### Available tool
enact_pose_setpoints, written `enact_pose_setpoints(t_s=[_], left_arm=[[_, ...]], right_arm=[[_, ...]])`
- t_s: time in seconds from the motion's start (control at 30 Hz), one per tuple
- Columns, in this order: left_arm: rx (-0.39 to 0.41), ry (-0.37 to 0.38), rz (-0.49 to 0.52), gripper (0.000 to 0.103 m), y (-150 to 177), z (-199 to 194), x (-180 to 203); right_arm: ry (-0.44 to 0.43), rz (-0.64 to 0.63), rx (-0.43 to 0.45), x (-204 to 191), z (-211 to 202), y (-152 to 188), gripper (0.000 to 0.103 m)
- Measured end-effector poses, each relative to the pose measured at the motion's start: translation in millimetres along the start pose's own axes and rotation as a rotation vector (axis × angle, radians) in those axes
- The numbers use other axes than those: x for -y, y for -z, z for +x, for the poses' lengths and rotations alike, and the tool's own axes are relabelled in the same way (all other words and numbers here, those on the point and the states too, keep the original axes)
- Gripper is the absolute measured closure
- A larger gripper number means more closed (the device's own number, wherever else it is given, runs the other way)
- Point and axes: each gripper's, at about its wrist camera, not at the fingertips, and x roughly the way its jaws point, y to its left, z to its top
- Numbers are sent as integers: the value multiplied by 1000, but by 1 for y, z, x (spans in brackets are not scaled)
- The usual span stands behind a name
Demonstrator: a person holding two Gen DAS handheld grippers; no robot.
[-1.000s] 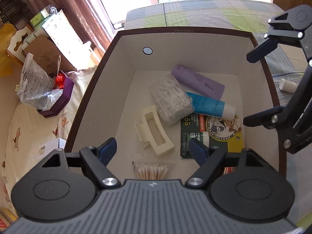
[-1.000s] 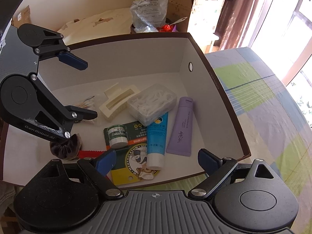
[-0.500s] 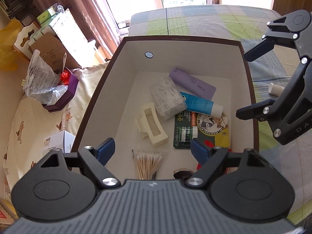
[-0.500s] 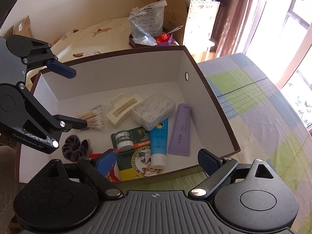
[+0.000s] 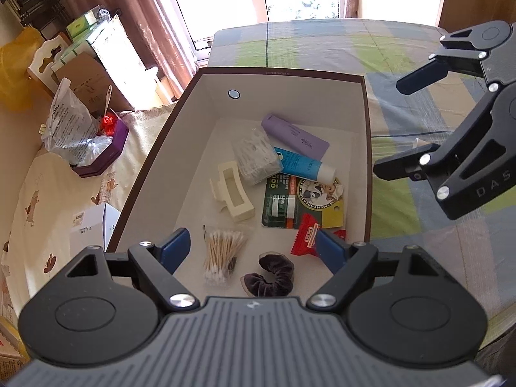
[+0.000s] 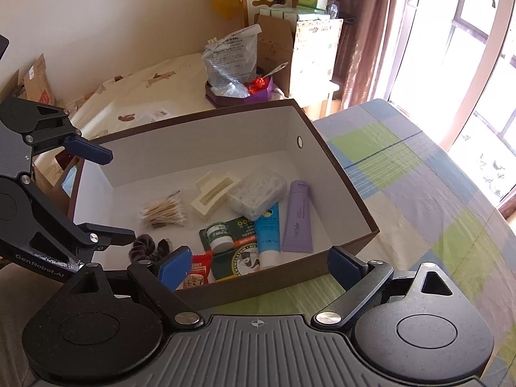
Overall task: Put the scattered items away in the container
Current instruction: 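Withdraw both grippers from the box toward the lip gel and white bottle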
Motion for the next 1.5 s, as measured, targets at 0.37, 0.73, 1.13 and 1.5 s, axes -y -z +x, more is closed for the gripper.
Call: enact_pose_setpoints(t_s=[0.37,0.73,1.13,1.5], left_arm=[[37,-1,-9,21,15,-40,12],[42,2,-26,21,34,-65,27],[59,15,-19,21,48,-86,61],[71,23,20,21,52,-91,94]], right_arm=[[34,60,49,-15,-37,12,7],[59,146,75,-25,-72,35,7],[152,286,99,-32,-119,85,7],[191,381,121,-31,-158,127,7]])
